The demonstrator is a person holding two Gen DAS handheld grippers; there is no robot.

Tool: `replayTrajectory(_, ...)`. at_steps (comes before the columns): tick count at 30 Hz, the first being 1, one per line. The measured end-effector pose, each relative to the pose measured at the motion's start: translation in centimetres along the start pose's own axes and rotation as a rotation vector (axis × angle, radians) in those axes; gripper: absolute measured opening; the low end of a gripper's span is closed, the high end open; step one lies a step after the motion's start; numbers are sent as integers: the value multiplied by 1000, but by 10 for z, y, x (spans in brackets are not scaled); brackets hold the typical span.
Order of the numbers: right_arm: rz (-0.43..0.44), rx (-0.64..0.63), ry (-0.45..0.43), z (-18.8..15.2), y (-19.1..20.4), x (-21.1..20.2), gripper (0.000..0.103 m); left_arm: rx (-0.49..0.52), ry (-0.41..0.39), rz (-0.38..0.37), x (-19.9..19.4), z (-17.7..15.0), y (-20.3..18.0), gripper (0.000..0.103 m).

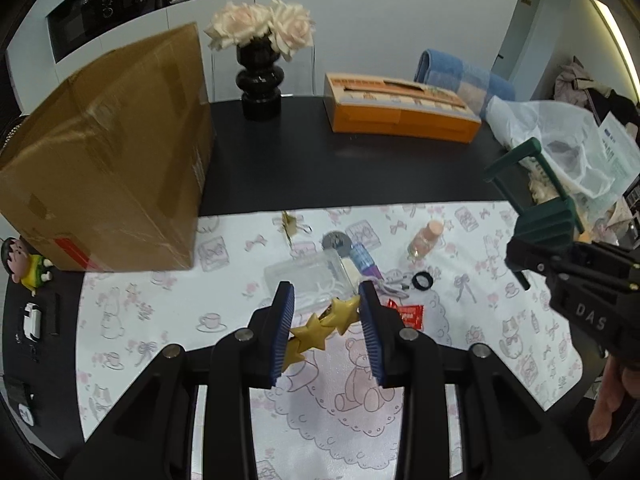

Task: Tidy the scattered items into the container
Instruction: 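Carry the green stand and yellow star clip over the cardboard box with both tools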

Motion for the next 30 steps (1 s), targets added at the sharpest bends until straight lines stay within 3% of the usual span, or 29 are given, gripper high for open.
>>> replayTrajectory(12, 49, -62, -62, 52, 71, -55, 24, -44, -78, 13, -76, 45, 47, 33)
replayTrajectory(30, 83, -158, -84, 107, 149, -83, 24, -93, -145, 45, -123, 87, 103, 33)
Point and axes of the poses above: each gripper's, at about its wrist camera, not at the fingertips, and x roughly the way its jaws point, y to its left, z to its top, the point moved 1 cm from there along x, roughly the way its jaws point, and after that the axes turned 2 degrees about x, right-handed, at the moved point
